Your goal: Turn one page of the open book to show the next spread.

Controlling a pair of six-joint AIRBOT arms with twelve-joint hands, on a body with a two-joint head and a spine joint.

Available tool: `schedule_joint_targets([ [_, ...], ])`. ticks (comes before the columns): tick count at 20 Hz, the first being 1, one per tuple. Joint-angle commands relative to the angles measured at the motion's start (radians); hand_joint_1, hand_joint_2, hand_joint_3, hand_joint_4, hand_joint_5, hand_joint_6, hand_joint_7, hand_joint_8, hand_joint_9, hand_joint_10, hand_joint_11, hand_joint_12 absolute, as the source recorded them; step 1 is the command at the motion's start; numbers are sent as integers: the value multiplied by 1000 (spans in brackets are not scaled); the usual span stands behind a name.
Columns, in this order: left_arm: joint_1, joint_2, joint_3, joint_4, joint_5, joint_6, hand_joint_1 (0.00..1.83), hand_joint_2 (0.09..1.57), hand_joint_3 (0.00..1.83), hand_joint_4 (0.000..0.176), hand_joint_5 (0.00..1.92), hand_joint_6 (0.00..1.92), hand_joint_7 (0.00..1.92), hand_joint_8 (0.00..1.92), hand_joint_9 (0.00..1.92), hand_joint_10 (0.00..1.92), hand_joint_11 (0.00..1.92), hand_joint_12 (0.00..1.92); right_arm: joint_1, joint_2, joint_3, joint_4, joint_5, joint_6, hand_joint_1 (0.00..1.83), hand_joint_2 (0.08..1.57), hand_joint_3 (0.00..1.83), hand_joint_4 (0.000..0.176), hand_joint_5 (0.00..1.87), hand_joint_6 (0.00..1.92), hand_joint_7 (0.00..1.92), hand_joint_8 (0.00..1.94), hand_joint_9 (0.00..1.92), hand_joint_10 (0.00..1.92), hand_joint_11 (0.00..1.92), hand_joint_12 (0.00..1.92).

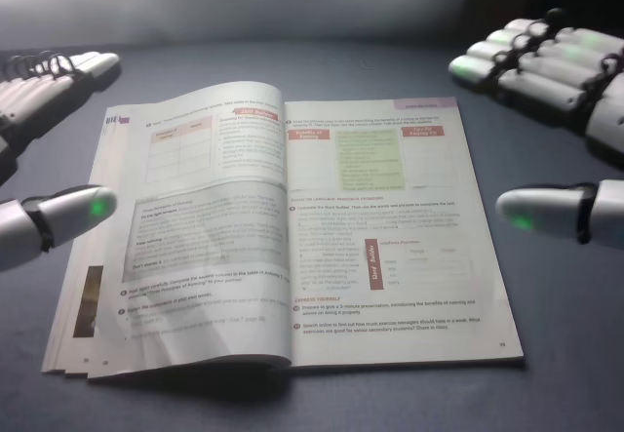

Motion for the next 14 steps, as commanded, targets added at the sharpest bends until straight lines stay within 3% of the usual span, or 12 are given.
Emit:
schedule_joint_targets([
  [1,-18,-1,10,-24,-124,-7,332,1330,9,8,0,0,0,0,14,4,0,486,-2,10,-4,36,178,-12,189,1254,14,0,0,0,0,0,0,0,0,0],
  [2,-27,-3,12,-18,-122,-7,409,1328,3,0,0,0,0,0,2,0,0,131,-13,14,-6,54,198,-18,224,1237,4,0,0,0,0,0,0,0,0,0],
  [5,-72,-11,22,11,-113,-7,404,1323,0,0,0,0,0,0,0,0,0,345,-75,44,-24,131,310,-33,245,1229,0,0,0,0,0,0,0,0,0,0],
  [6,-88,-17,29,19,-103,-7,427,1294,0,62,0,0,0,0,0,0,0,79,-102,55,-30,158,354,-43,274,1204,0,0,0,0,0,0,0,0,0,0],
  [7,-95,-21,34,24,-97,-8,484,1273,0,90,0,0,0,0,0,0,0,15,-117,62,-34,178,382,-49,296,1191,0,13,0,0,0,0,0,0,0,0],
  [8,-99,-24,37,25,-98,-9,447,1293,2,49,0,0,0,0,0,0,0,2,-135,68,-37,196,415,-51,342,1181,0,44,0,0,0,0,0,0,0,0],
  [9,-99,-24,37,24,-107,-10,457,1294,2,57,0,0,0,0,0,0,0,0,-151,73,-41,214,453,-51,395,1167,0,72,0,0,0,0,0,0,0,0],
  [10,-99,-24,35,20,-115,-11,461,1297,3,63,0,0,0,0,0,0,0,0,-164,79,-46,227,488,-51,407,1169,0,71,0,0,0,0,0,0,22,11],
  [11,-98,-24,36,13,-126,-11,364,1291,1,52,0,0,0,0,0,0,0,0,-175,84,-49,238,524,-51,381,1171,0,74,0,0,0,0,0,0,7,6],
  [12,-98,-24,37,9,-132,-10,279,1274,0,56,0,0,0,0,0,0,0,0,-178,87,-50,241,540,-51,377,1149,0,73,0,0,0,0,0,0,1,0],
  [13,-97,-24,37,6,-140,-10,305,1269,0,77,0,0,0,0,0,0,0,0,-180,91,-53,241,554,-51,363,1158,0,72,0,0,0,0,0,0,0,0],
  [14,-97,-24,38,3,-147,-10,344,1257,0,78,0,0,0,0,0,0,0,0,-181,95,-54,241,564,-51,409,1167,0,68,0,0,0,0,0,0,0,0],
])
